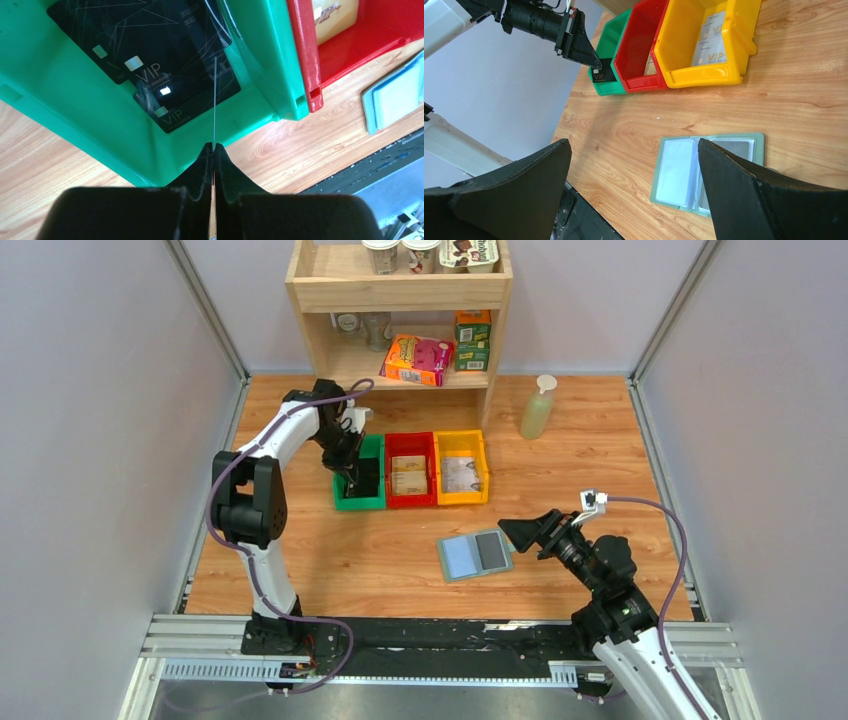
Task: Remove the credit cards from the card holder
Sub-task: Place the credit card in the storage box, then remove the credit card from the card holder.
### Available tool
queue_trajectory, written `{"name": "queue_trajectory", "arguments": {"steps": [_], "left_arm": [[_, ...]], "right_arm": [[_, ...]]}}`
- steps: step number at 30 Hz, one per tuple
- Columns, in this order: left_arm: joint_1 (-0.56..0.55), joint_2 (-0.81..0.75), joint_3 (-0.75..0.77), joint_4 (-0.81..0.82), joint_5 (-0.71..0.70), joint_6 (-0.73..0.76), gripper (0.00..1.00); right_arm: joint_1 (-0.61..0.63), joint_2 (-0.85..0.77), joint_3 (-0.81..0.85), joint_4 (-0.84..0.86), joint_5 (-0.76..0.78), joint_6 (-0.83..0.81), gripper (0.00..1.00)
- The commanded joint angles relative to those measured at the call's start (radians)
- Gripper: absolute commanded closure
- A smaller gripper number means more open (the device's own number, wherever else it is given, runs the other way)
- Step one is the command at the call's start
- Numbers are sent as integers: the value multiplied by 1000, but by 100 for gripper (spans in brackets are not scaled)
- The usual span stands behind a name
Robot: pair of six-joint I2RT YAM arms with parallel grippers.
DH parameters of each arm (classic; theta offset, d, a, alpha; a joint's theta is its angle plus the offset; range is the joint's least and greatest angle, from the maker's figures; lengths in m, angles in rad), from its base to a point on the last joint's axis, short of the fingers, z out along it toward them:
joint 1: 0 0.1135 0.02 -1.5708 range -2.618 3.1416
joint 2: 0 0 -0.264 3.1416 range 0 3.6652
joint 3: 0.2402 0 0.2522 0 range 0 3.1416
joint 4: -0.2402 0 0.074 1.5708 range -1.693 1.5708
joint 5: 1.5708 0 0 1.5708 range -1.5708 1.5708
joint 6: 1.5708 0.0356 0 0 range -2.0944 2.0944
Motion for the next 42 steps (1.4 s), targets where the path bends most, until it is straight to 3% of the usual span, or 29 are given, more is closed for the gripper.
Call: {"name": "queue_trajectory", "arguments": {"steps": [1,4,8,22,26,32,36,42], "left_arm": [[3,-9,47,-18,-68,3,93],[-5,-41,48,-11,-138,-13,78],[-20,-79,61,-4,-189,-23,67],[-103,-205,20,82,-393,-165,58],[-187,-349,-99,172,-422,-260,55],[-411,-591,-316,329,-431,-490,52],[-551,-684,-451,456,-445,-633,49],[-709,-673,-580,649,-445,-756,44]], "right_arm": [[4,2,3,52,5,-21,0],[4,4,3,49,8,-22,0],[4,4,12,36,8,-27,0],[4,17,86,-74,23,-76,0],[4,103,117,-103,-3,-100,0],[5,336,164,-90,-106,-106,1],[33,482,199,-85,-126,-116,6],[96,669,273,-152,-28,-142,13]]}}
